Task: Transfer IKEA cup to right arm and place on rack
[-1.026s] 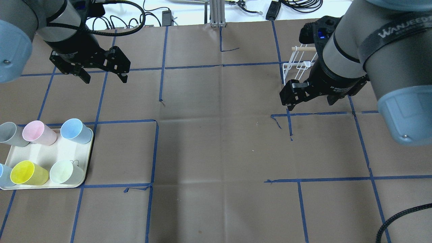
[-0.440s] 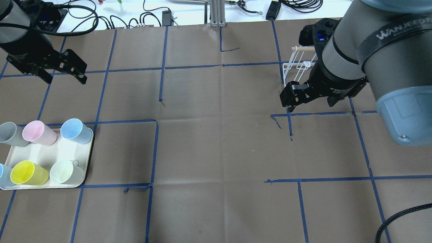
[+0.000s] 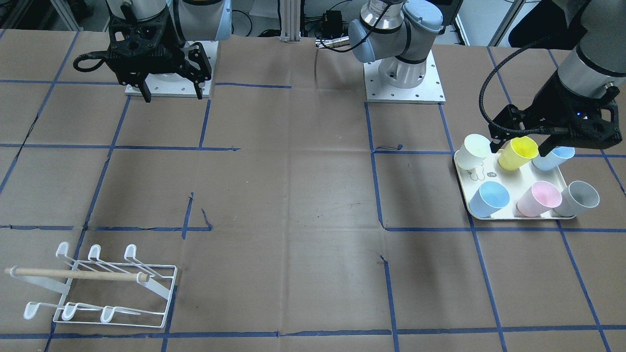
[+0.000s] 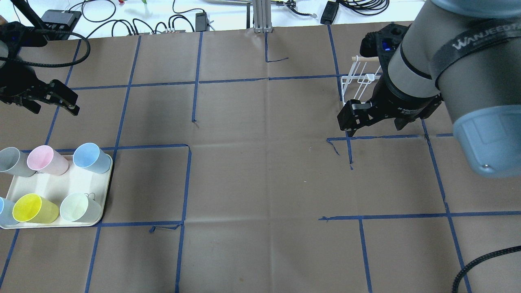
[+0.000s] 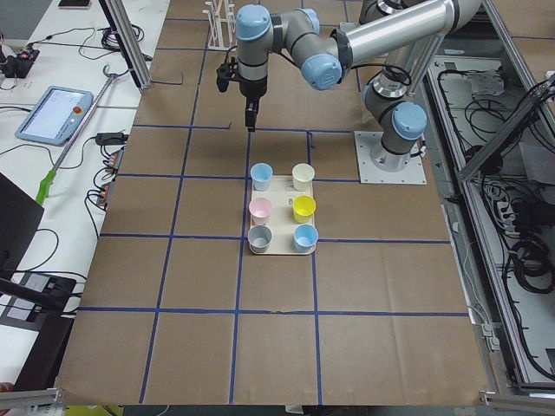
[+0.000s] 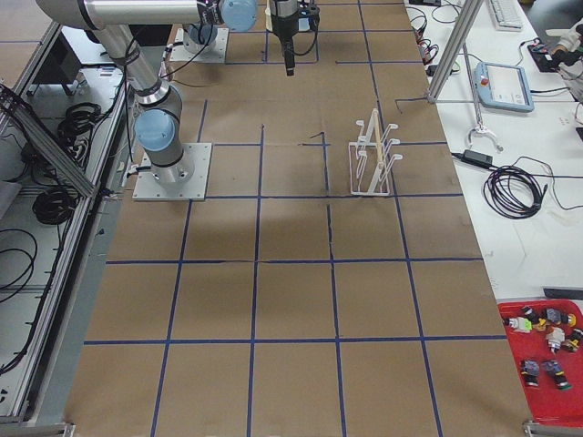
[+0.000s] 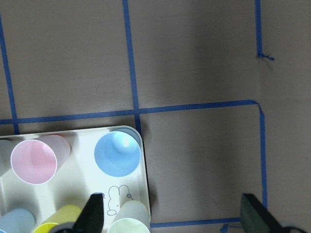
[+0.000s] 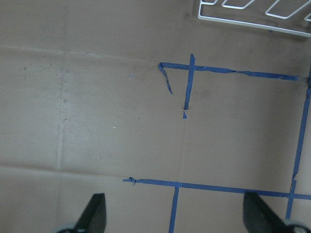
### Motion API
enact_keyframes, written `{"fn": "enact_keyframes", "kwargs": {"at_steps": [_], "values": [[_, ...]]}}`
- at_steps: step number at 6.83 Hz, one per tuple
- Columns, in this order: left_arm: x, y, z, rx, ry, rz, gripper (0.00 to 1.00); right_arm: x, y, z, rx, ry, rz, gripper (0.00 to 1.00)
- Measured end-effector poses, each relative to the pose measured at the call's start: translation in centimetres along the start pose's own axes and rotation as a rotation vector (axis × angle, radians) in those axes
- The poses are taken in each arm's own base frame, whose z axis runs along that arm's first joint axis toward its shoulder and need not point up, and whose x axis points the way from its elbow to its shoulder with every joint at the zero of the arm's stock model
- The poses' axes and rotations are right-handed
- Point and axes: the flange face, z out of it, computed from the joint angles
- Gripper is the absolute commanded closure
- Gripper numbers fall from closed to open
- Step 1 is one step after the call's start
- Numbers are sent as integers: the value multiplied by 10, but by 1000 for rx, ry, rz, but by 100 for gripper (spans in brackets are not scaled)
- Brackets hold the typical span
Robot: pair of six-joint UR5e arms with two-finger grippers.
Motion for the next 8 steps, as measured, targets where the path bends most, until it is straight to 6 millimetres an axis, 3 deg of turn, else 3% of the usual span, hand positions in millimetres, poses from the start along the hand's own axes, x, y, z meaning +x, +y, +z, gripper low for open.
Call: {"fn": "enact_keyframes", "kwargs": {"at_steps": [1, 3, 5, 6, 8], "values": [[-10, 9, 24, 6, -2, -7, 1, 2, 1, -4, 4, 1, 2, 0], [-11, 23, 61, 5, 4, -25, 1, -1, 5, -12, 19, -17, 2, 2], [-5, 26, 77, -6, 26, -46, 1, -13, -11, -12, 137, -119, 34, 1], [-3, 25, 83, -15, 36, -49, 1, -16, -23, -4, 218, -165, 124, 1], [1, 26, 113, -57, 66, -49, 1, -23, -29, 20, 285, -275, 337, 2]]}}
